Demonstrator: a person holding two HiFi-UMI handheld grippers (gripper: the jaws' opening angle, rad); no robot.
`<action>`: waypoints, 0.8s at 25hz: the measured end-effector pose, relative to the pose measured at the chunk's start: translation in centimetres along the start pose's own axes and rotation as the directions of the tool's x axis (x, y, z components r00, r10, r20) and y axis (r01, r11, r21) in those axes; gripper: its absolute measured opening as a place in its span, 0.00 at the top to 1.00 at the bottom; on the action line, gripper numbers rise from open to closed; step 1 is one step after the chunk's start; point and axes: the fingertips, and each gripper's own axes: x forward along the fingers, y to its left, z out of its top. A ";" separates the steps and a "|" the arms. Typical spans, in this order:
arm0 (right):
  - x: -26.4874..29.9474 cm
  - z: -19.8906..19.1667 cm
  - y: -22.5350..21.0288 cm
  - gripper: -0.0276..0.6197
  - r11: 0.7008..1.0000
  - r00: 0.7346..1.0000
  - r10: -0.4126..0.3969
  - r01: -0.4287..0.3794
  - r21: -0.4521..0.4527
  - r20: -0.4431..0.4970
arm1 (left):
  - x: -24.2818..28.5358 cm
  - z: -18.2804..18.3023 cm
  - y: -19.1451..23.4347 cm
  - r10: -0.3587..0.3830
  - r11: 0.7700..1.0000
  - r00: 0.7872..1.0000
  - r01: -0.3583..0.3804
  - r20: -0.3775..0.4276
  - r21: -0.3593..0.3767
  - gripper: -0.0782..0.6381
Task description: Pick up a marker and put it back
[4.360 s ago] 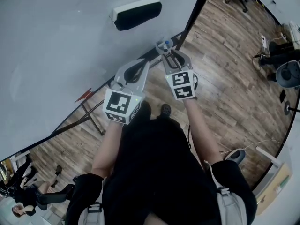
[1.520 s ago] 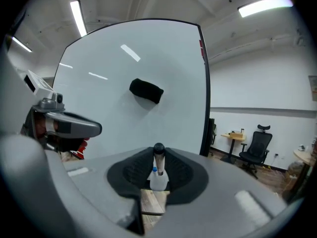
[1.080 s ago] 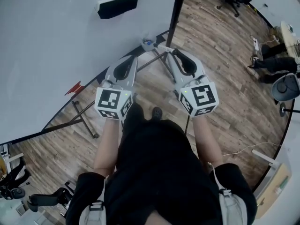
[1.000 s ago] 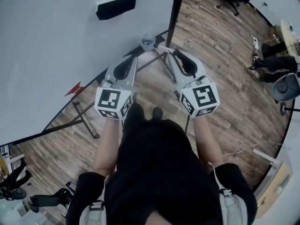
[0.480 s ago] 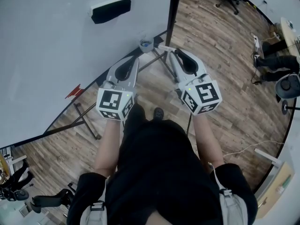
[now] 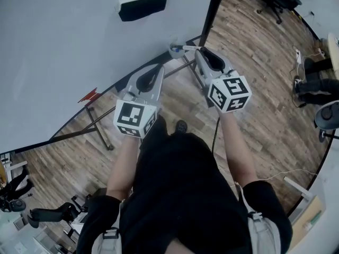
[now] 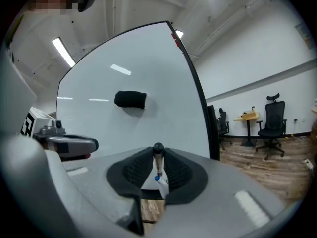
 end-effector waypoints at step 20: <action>8.7 -6.2 -2.8 0.85 0.990 0.974 0.093 -0.068 0.127 -0.207 | 0.2 -0.3 3.6 0.066 0.998 0.998 -0.066 -0.011 -0.005 0.88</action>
